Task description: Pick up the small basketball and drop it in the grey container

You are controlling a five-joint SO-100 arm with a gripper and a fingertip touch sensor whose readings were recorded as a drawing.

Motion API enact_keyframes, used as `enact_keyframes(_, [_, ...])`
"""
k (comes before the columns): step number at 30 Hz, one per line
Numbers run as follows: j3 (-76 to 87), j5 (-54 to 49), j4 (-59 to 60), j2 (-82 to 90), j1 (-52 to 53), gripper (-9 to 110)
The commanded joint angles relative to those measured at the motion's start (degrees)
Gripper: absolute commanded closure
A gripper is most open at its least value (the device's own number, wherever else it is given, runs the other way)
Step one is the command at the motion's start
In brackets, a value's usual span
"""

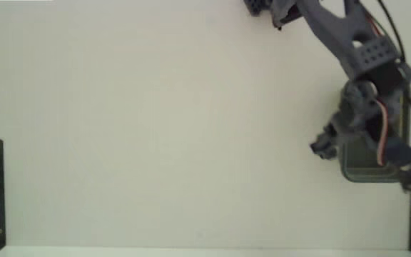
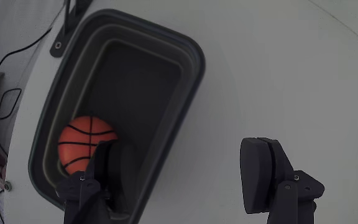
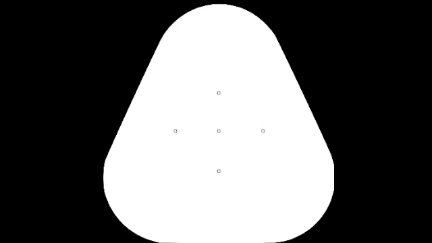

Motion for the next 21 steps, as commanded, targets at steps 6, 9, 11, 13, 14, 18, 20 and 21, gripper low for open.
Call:
enact_keyframes(6, [5.94, 0.26, -0.18, 10.37, 4.93, -9])
enact_keyframes(9, [8.37, 0.26, -0.17, 12.82, 6.8, -9])
enact_keyframes(11, [10.21, 0.26, -0.16, 14.67, 8.22, -9])
enact_keyframes(13, [11.73, 0.26, -0.15, 16.2, 9.38, -9])
enact_keyframes(14, [12.63, 0.26, -0.15, 17.11, 10.08, -9])
enact_keyframes(18, [15.64, 0.26, -0.13, 20.14, 12.38, -9])
enact_keyframes(20, [17.12, 0.26, -0.12, 21.63, 13.53, -9])
enact_keyframes(21, [17.98, 0.26, -0.12, 22.5, 14.19, -9])
